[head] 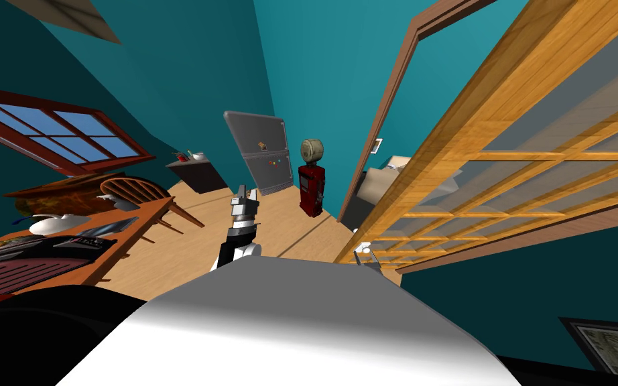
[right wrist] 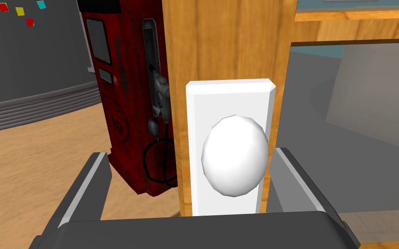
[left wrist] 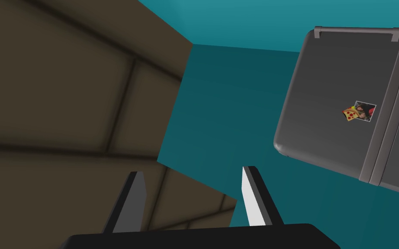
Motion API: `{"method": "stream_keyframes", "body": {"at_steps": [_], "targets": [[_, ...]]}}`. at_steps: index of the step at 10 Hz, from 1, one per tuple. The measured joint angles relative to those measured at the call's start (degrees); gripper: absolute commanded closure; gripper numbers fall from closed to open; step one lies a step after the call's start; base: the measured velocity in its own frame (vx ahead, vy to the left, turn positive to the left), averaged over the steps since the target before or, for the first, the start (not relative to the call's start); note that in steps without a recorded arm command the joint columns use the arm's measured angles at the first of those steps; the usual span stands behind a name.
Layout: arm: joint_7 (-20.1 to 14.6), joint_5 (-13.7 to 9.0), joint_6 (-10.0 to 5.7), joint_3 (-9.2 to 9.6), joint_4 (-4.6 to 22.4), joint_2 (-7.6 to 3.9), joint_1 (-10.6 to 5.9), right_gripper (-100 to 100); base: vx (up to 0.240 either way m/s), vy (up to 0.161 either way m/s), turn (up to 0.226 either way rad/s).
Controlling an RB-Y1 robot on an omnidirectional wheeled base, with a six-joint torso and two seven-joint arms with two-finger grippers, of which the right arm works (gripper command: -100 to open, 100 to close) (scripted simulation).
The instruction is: Pull the door open
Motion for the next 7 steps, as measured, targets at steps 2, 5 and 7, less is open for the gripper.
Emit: {"method": "stream_keyframes", "body": {"at_steps": [2, 5, 7], "targets": [[0.5, -0.1, 0.63, -0.09, -1.5, -0.55, 0.59, 100, 0.014, 0.014, 0.064], [0.8, -1.6, 0.22, -2.80, -0.6, -0.44, 2.24, 100, 0.006, 0.054, 0.106], [1.8, -1.9, 0.75, -3.39, -3.6, -1.46, 4.04, 100, 0.012, -0.002, -0.003]]}}
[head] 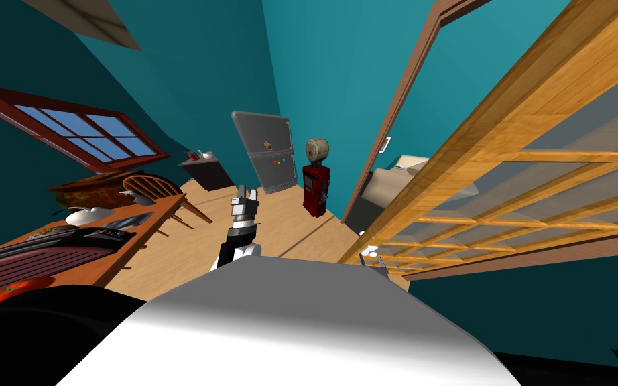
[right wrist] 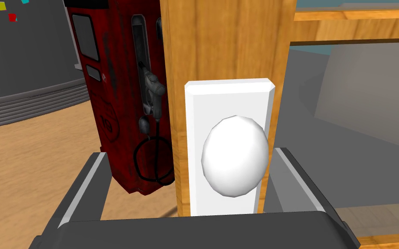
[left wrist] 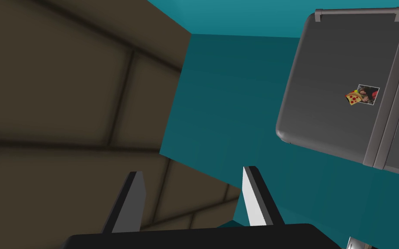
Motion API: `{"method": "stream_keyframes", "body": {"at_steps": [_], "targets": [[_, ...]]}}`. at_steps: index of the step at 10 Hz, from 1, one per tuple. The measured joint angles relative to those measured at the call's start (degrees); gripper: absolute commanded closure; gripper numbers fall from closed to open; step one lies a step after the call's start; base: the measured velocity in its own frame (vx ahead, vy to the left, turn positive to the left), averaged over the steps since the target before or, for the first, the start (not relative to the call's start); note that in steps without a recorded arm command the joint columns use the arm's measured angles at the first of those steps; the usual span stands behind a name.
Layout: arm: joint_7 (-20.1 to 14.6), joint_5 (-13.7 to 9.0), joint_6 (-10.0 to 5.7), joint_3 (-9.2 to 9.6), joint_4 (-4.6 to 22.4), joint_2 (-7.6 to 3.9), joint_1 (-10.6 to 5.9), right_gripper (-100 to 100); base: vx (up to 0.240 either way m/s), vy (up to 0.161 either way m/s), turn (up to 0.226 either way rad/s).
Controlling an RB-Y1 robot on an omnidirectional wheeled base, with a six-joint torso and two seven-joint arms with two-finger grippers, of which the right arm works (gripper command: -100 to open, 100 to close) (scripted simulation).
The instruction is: Pull the door open
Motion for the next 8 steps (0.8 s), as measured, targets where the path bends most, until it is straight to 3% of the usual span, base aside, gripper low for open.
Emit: {"method": "stream_keyframes", "body": {"at_steps": [1, 2, 4, 6, 7, 8], "targets": [[-0.1, 0.1, -0.55, 0.09, 1.1, 0.47, -0.28, 100, -0.004, 0.010, -0.003], [0.2, 0.0, -0.10, -0.04, -0.1, 0.13, 0.02, 100, -0.007, 0.002, -0.008], [-1.0, 0.2, -0.95, 0.17, 2.8, 0.95, -1.14, 100, 0.004, 0.000, 0.006], [-0.1, 0.0, -0.08, 0.03, 0.3, 0.26, -0.22, 100, -0.004, -0.011, -0.008], [-0.1, 0.1, -0.33, 0.07, 1.7, 0.99, -0.99, 100, 0.009, -0.025, 0.175], [-0.2, -0.1, -0.67, -0.15, 2.0, 0.67, -0.42, 100, 0.030, -0.028, 0.206]]}}
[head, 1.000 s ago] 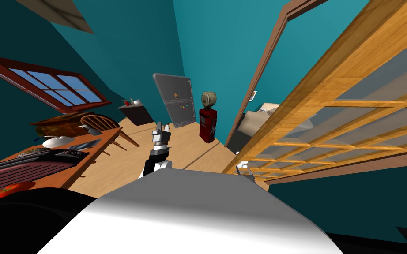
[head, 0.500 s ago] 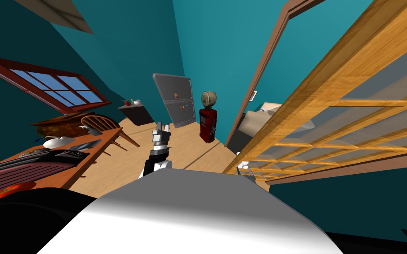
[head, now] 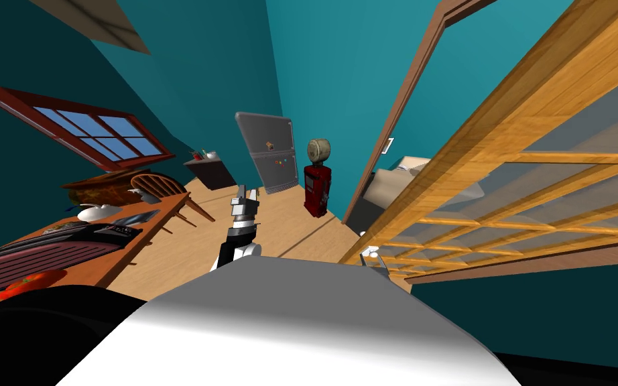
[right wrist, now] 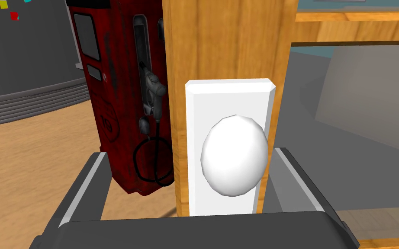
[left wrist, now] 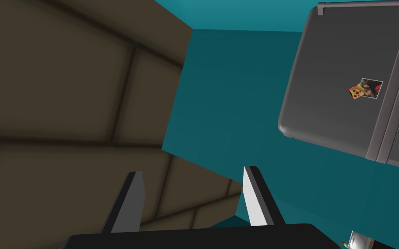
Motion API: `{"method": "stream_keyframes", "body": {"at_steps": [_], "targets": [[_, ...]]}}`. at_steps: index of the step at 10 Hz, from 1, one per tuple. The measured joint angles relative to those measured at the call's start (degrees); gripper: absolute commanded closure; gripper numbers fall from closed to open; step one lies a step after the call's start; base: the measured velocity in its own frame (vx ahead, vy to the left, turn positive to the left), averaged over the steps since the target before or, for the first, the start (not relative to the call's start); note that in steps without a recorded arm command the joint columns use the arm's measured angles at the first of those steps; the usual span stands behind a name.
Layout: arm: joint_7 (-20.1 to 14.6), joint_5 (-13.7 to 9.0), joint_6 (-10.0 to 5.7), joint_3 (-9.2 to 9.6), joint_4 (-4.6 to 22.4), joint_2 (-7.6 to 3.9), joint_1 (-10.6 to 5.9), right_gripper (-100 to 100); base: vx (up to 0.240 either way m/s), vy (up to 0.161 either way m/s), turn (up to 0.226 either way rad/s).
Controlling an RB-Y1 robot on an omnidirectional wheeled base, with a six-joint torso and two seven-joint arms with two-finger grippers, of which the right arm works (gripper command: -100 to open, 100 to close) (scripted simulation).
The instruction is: Pull the door open
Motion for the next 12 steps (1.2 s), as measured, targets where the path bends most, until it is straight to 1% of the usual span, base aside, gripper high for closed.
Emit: {"method": "stream_keyframes", "body": {"at_steps": [1, 3, 4, 5, 6, 7, 8, 9, 10, 11, 12], "targets": [[0.1, -0.2, -0.23, -0.16, -0.2, -0.26, 0.59, 100, 0.028, -0.021, 0.145], [0.0, -0.2, -1.43, -0.18, 0.3, -0.13, 1.10, 100, 0.020, -0.013, 0.145], [-0.3, -0.2, -2.02, -0.13, 0.8, 0.03, 1.09, 100, 0.002, -0.021, 0.134], [-0.9, -0.1, -2.97, 0.02, 2.1, 0.33, 1.08, 100, -0.019, -0.028, 0.217], [-1.0, -0.1, -3.82, 0.08, 2.0, 0.29, 1.91, 100, -0.034, -0.036, 0.216], [-0.8, -0.1, -4.27, 0.15, 1.0, -0.12, 2.97, 100, -0.020, -0.018, 0.055], [-1.0, 0.0, -4.65, 0.29, 1.3, -0.05, 2.96, 100, -0.003, -0.004, -0.042], [-0.9, 0.0, -4.76, 0.33, 1.2, 0.13, 3.07, 100, -0.031, -0.015, 0.097], [-0.3, 0.0, -4.85, 0.34, 0.1, -0.21, 4.12, 100, -0.037, -0.022, 0.100], [0.0, -0.1, -4.75, 0.38, -0.8, -0.61, 4.65, 100, -0.010, -0.005, 0.009], [-0.6, 0.1, -5.17, 0.50, 0.4, -0.29, 4.18, 100, 0.002, 0.008, -0.018]]}}
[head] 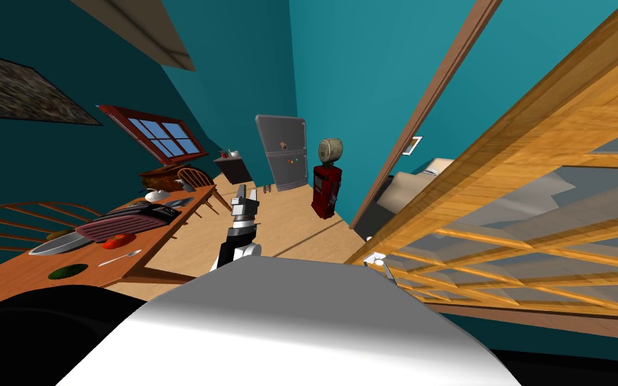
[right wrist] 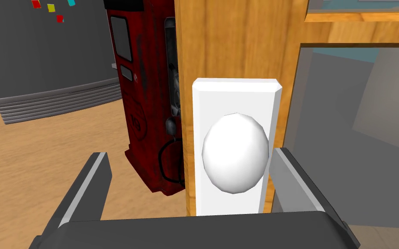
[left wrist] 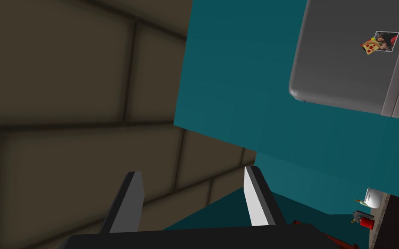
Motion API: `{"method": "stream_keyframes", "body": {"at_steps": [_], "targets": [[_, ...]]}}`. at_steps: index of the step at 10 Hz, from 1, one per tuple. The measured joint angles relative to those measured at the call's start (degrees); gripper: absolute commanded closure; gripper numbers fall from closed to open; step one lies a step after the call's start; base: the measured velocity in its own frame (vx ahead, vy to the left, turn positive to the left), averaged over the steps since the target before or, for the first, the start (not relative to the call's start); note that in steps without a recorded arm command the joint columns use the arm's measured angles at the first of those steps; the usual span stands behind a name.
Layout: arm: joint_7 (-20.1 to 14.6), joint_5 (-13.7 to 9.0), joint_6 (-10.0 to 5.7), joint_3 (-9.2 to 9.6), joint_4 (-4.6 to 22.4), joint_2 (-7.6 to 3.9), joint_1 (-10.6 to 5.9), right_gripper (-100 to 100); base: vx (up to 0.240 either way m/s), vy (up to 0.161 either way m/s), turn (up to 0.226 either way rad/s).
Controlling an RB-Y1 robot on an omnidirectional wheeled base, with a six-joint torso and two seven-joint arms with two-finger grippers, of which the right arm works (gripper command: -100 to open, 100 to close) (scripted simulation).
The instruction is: Pull the door open
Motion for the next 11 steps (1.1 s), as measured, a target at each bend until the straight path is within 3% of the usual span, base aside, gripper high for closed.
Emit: {"method": "stream_keyframes", "body": {"at_steps": [1, 2, 4, 5, 7, 8, 11], "targets": [[-0.1, 0.0, -0.02, -0.02, 0.1, 0.10, -0.08, 100, 0.008, 0.008, -0.020], [-0.7, 0.1, -0.52, 0.06, 2.0, 0.77, -0.89, 100, -0.033, -0.025, 0.138], [0.0, 0.1, -0.96, 0.19, -0.2, 0.04, 1.20, 100, -0.033, -0.033, 0.042], [-0.3, 0.3, -1.55, 0.35, 1.8, 0.98, 0.22, 100, -0.064, -0.039, 0.142], [-0.3, 0.5, -2.28, 0.80, 0.7, 0.44, 2.13, 100, -0.143, -0.080, 0.114], [-1.0, 1.0, -3.75, 1.29, 3.3, 1.55, 1.95, 100, -0.189, -0.067, 0.067], [-1.1, 1.2, -4.12, 1.92, 2.6, 0.84, 4.10, 100, -0.209, -0.086, -0.009]]}}
